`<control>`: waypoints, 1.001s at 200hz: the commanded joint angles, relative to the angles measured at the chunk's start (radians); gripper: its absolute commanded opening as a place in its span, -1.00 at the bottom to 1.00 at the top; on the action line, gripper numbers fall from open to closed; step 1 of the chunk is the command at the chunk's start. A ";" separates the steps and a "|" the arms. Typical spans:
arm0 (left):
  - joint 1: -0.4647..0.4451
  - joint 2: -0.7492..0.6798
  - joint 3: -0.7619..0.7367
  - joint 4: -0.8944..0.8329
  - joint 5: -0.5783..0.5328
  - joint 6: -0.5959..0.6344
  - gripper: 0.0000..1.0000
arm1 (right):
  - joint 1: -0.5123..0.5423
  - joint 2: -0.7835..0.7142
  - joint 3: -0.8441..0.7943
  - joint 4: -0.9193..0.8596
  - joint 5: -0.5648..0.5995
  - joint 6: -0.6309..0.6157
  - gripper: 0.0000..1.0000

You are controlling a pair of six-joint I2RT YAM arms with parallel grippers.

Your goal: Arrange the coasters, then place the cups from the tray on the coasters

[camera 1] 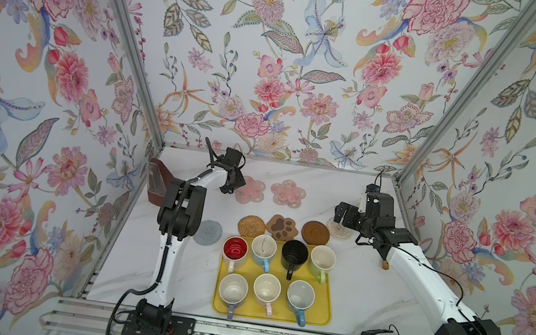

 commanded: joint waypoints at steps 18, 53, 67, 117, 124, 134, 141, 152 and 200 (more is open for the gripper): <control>-0.014 0.043 0.028 -0.036 0.037 -0.011 0.18 | -0.007 0.005 -0.007 -0.009 -0.001 0.011 0.98; -0.022 0.052 0.037 -0.031 0.047 -0.018 0.18 | -0.006 0.006 -0.010 -0.010 0.000 0.015 0.99; -0.025 0.055 0.042 -0.029 0.050 -0.020 0.18 | -0.006 0.007 -0.010 -0.010 0.000 0.015 0.98; -0.028 0.066 0.060 -0.024 0.062 -0.022 0.18 | -0.006 0.011 -0.009 -0.011 -0.001 0.018 0.99; -0.029 0.068 0.065 -0.023 0.063 -0.020 0.18 | -0.006 0.011 -0.009 -0.010 0.000 0.018 0.98; -0.030 0.069 0.069 -0.020 0.067 -0.017 0.18 | -0.007 0.013 -0.009 -0.011 0.003 0.018 0.98; -0.028 0.070 0.071 -0.019 0.070 -0.016 0.18 | -0.007 0.013 -0.009 -0.013 0.003 0.018 0.98; -0.029 0.068 0.072 -0.014 0.076 -0.013 0.18 | -0.007 0.015 -0.009 -0.014 0.003 0.020 0.99; -0.022 0.050 0.086 -0.037 0.049 0.015 0.19 | -0.008 0.031 0.000 -0.023 0.002 0.028 0.98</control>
